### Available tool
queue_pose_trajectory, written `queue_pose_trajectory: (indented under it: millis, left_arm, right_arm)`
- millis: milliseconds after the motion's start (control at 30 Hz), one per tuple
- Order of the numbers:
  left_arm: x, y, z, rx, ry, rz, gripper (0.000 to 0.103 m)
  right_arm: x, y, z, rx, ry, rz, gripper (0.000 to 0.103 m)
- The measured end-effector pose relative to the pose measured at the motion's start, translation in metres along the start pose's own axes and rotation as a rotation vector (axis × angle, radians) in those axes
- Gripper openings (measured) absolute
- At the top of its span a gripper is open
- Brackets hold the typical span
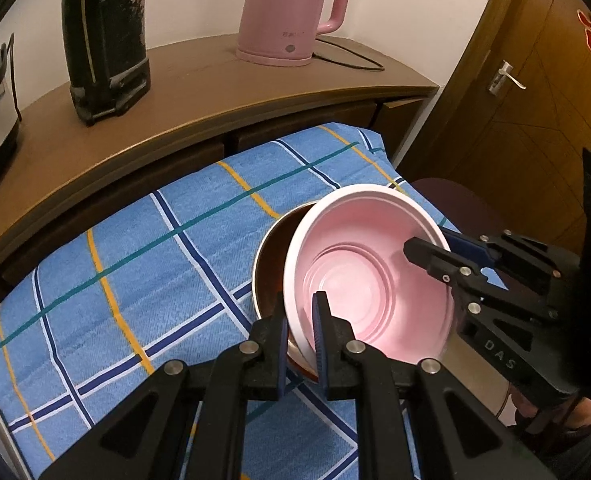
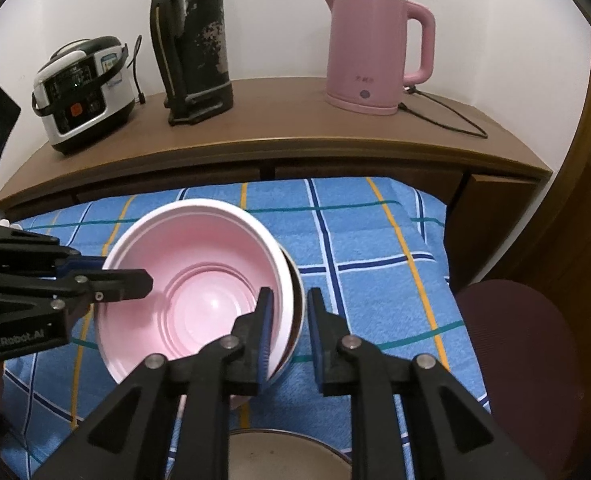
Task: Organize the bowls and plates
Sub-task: 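Set the pink bowl down inside the steel bowl with both tools, then open both tools to release the pink bowl rim and withdraw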
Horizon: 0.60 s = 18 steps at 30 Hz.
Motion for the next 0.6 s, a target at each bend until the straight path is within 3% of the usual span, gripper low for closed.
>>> queue_pose_trajectory:
  millis: [133,200,267,600]
  left_arm:
    - [0.0005,0.0006,0.001,0.0,0.009,-0.005,0.013]
    - [0.0005,0.0016,0.0006,0.001,0.012,-0.012,0.013]
    - [0.0,0.002,0.0,0.0,0.012,-0.012,0.013]
    - [0.0007,-0.0024,0.0012,-0.011,0.017,0.015,0.016]
  right_arm:
    - [-0.0015,-0.0016,-0.0065,0.007,-0.016,0.001,0.017]
    - [-0.0018,-0.0015,-0.0089,0.026,-0.02,-0.003,0.025]
    - [-0.0018,-0.0039,-0.0099,0.041,-0.027,0.002,0.044]
    - [-0.0016,-0.0038,-0.0045,0.05,-0.012,0.0,0.043]
Point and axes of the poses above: each gripper's, at about its wrist camera, not at the fingertips, and z roughly the way its jaws point, y to its left, x to its underside, the point moved 1 cm from there along z, roughly the way its jaws point, and after that the axes turned 9 degrees about -z, right-handed, at the moved point
